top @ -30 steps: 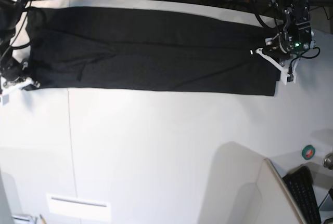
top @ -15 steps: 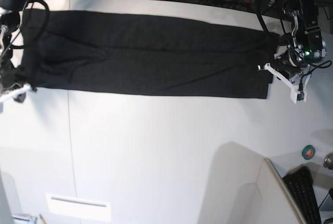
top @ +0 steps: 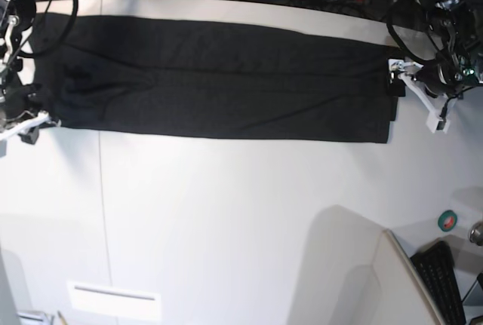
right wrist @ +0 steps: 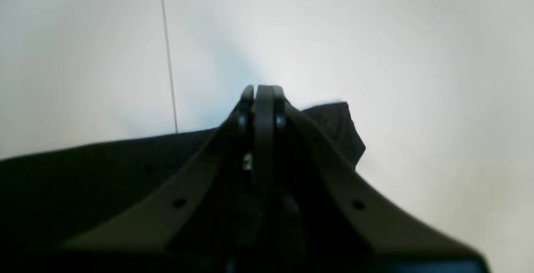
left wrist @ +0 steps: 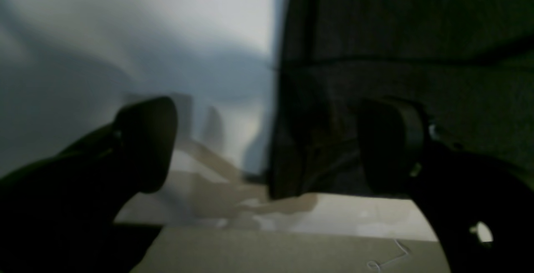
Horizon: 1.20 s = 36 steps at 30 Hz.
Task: Layout the t-shirt on the table in an organized manner, then fold the t-shirt properly
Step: 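Lower both grippers onto the folded shirt ends, then grasp the strip end with the left gripper and push it inward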
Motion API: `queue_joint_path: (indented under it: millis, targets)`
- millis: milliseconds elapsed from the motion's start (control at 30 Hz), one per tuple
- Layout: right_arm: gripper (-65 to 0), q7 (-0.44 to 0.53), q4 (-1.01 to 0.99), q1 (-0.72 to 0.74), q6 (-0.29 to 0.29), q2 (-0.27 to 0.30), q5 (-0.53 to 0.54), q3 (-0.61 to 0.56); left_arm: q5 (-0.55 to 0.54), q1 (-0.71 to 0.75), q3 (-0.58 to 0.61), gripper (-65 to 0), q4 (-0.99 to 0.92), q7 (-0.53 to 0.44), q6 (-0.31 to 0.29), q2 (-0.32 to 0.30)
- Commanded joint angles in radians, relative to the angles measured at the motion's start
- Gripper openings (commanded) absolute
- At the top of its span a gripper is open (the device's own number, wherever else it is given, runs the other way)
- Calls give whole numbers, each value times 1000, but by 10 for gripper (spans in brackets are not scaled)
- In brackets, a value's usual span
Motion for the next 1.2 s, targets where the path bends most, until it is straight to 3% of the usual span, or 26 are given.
queue_joint_path:
  millis: [0,233,333,400,500,567,700,733,1000,1167]
  targets:
    - [-650,26,16,13,2,16,7,5,-2,-20,-1,0,-15,-11,-19,-30]
    - [-650,26,16,10,2,16,7,5,-1,-54,3,0,-170,-95,-22,-30]
    - [-650,26,16,1,2,16,7,5,-1,-50,63,-3,-237,-132,-22,-33]
    - [-650,26,16,-1,2,16,7,5,-1,-47,112,-44,-280,-169,-22,-33]
    - [-650,26,16,-3,2,16,7,2,-1,-48,130,-168,-315,-179,-25,-33]
    - [-650,26,16,-4,2,16,7,-18,-1,-51,130,-296,-323,-179,-25,-33]
    - [-650,26,18,-15,2,16,7,-24,-1,-53,129,-617,-323,-179,-25,-36]
    - [-650,26,16,-15,2,16,7,-24,-1,-54,127,-650,-323,-179,-25,-39]
    - [-650,26,16,-16,2,16,7,-24,-1,-111,117,-650,-318,-187,-22,-119]
    - [-650,26,16,-18,2,16,7,-24,1,-149,-8,-650,-282,-186,-25,-162]
